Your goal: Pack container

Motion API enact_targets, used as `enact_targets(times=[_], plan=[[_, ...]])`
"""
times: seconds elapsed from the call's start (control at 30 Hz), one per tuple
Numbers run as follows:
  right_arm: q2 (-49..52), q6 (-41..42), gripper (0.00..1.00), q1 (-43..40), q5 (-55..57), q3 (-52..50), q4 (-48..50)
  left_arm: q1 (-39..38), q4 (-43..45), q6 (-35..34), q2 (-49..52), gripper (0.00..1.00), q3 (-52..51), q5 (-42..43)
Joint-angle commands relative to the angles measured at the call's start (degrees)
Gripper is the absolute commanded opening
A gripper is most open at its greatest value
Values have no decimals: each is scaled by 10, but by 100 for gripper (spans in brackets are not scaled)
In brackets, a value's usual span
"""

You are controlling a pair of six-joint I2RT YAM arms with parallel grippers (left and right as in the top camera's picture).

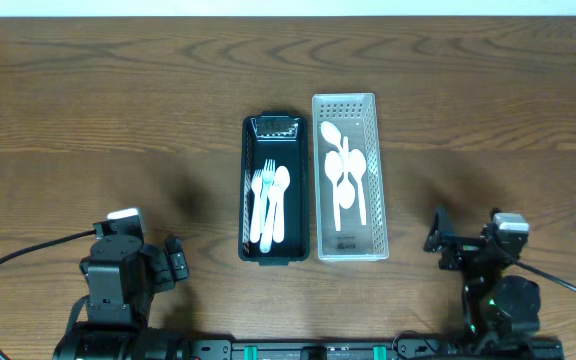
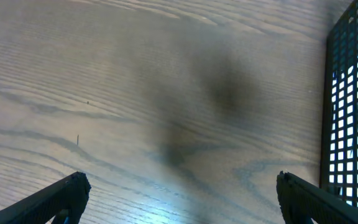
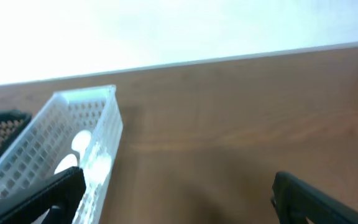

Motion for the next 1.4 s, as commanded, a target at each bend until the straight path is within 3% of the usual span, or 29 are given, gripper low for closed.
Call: enact_targets(times=[0.0, 0.27, 1.37], plan=[[-5, -56, 99, -4, -4, -42, 64, -2, -2, -5, 2, 98, 0, -5], [-19, -161, 99, -3, -52, -78, 106, -2, -2, -5, 2, 98, 0, -5], [-19, -149, 99, -3, -58, -78, 106, -3, -2, -5, -4, 98, 0, -5]])
